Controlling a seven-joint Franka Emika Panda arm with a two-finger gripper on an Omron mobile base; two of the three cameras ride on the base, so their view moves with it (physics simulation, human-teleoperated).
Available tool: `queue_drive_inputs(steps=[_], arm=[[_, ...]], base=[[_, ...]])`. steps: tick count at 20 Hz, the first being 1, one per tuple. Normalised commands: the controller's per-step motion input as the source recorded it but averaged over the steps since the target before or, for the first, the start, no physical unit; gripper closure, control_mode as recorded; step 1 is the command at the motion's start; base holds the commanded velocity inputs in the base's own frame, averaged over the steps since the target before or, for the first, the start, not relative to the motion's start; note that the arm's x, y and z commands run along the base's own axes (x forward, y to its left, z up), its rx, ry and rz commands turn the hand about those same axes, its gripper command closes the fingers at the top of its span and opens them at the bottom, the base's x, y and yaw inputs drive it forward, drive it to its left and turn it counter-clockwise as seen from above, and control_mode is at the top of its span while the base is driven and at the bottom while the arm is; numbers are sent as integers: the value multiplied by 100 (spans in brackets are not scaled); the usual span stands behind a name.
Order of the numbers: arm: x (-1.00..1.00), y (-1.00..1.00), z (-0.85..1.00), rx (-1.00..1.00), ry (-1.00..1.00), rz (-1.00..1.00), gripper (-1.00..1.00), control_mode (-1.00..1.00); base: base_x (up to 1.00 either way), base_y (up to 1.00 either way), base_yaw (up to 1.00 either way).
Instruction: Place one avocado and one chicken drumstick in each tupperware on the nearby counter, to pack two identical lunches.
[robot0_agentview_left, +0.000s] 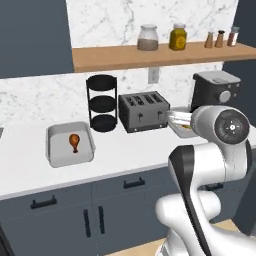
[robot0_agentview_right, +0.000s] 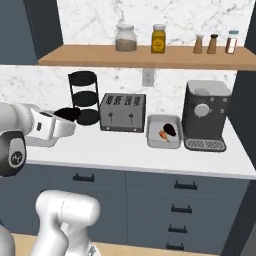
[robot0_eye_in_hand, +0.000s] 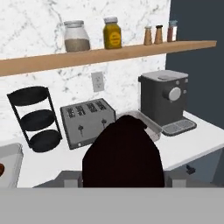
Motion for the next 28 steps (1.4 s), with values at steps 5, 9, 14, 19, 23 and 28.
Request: queue_drive_inputs(steps=[5, 9, 14, 19, 23, 28], arm=[[0, 0, 0, 0, 0, 0, 100, 100], [0, 0, 0, 0, 0, 0, 100, 100], [0, 0, 0, 0, 0, 0, 100, 100], [0, 0, 0, 0, 0, 0, 100, 100], [27, 0, -79, 0, 29, 0, 100, -100], [43, 3, -85, 0, 37, 5, 100, -100]], base=[[31, 100, 0], [62, 97, 0], [85, 58, 0], [59, 7, 0], [0, 0, 0], [0, 0, 0]])
